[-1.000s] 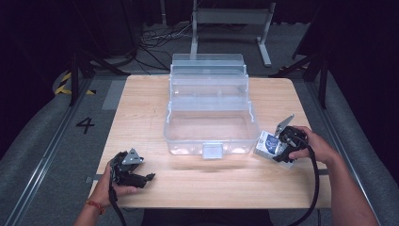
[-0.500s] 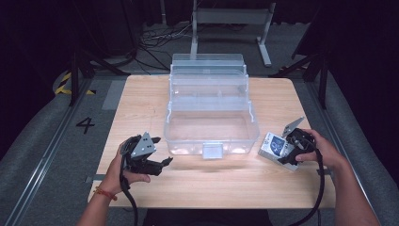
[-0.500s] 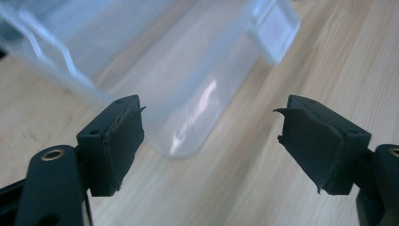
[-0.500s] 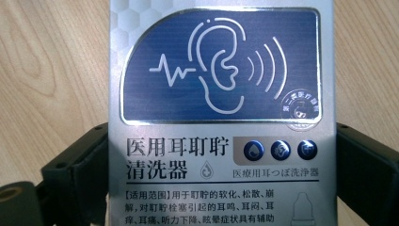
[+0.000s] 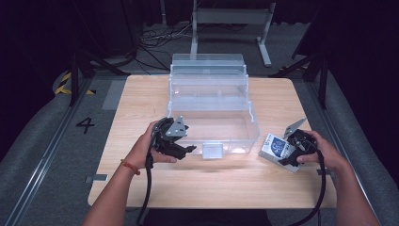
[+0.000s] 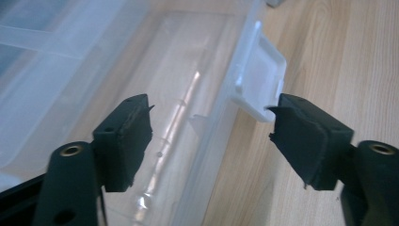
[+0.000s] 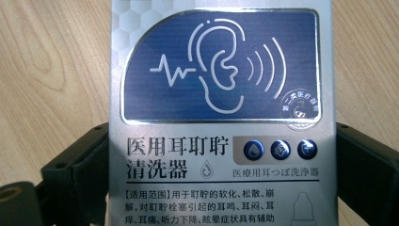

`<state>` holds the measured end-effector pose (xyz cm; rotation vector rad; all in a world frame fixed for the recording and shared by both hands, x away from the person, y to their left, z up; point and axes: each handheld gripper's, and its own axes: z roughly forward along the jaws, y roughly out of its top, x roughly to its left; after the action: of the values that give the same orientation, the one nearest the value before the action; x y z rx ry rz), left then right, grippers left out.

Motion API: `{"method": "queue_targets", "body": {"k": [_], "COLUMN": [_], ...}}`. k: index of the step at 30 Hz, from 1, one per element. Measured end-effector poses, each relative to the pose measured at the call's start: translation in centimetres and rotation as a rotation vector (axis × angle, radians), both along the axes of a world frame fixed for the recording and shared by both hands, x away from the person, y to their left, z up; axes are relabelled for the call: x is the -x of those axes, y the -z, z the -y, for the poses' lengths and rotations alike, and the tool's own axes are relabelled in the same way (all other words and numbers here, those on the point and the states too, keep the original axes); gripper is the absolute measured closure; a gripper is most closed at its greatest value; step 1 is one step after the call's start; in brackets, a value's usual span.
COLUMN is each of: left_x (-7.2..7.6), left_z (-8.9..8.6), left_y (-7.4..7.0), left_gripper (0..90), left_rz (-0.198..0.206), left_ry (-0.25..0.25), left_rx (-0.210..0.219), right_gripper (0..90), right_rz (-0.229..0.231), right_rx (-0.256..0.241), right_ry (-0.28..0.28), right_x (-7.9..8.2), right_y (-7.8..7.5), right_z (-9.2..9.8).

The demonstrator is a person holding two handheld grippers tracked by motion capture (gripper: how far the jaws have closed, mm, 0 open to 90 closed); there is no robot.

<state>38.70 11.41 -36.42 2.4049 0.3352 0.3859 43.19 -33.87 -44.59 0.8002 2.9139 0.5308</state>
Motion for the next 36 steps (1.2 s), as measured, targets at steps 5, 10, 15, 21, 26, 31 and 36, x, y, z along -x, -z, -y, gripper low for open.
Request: {"method": "queue_targets", "body": {"k": [5, 10, 15, 21, 26, 31, 36], "left_x": [-1.5, -2.9, -3.6, -4.1, -4.3, -3.7, -3.5], "left_z": [1.6, 2.2, 2.5, 2.7, 1.9, 1.3, 0.3], "left_y": [0.8, 1.6, 2.2, 2.4, 2.8, 2.8, 2.7], "left_gripper": [38.4, 46.9, 63.4, 67.4, 71.4, 83.8, 83.9], "left_rz": [-0.022, -0.076, -0.099, -0.115, -0.151, -0.131, -0.14], "left_ry": [0.032, 0.059, 0.103, 0.133, 0.187, 0.227, 0.249], "left_rx": [-0.095, -0.188, -0.264, -0.294, -0.328, -0.326, -0.341], "right_gripper": [4.7, 4.7, 4.7, 4.7, 4.7, 4.7, 4.7], "right_rz": [0.002, -0.002, -0.003, -0.007, -0.009, -0.016, -0.022], "right_rx": [-0.003, -0.013, -0.01, -0.01, -0.016, -0.018, -0.018], "right_ry": [0.0, 0.004, 0.002, -0.01, -0.008, -0.019, -0.025], "right_x": [0.2, 0.3, 0.4, 0.3, 0.4, 0.5, 0.5], "right_y": [0.0, 0.0, 0.0, 0.0, 0.1, 0.1, 0.1], "right_z": [0.0, 0.1, 0.1, 0.1, 0.1, 0.1, 0.1]}}
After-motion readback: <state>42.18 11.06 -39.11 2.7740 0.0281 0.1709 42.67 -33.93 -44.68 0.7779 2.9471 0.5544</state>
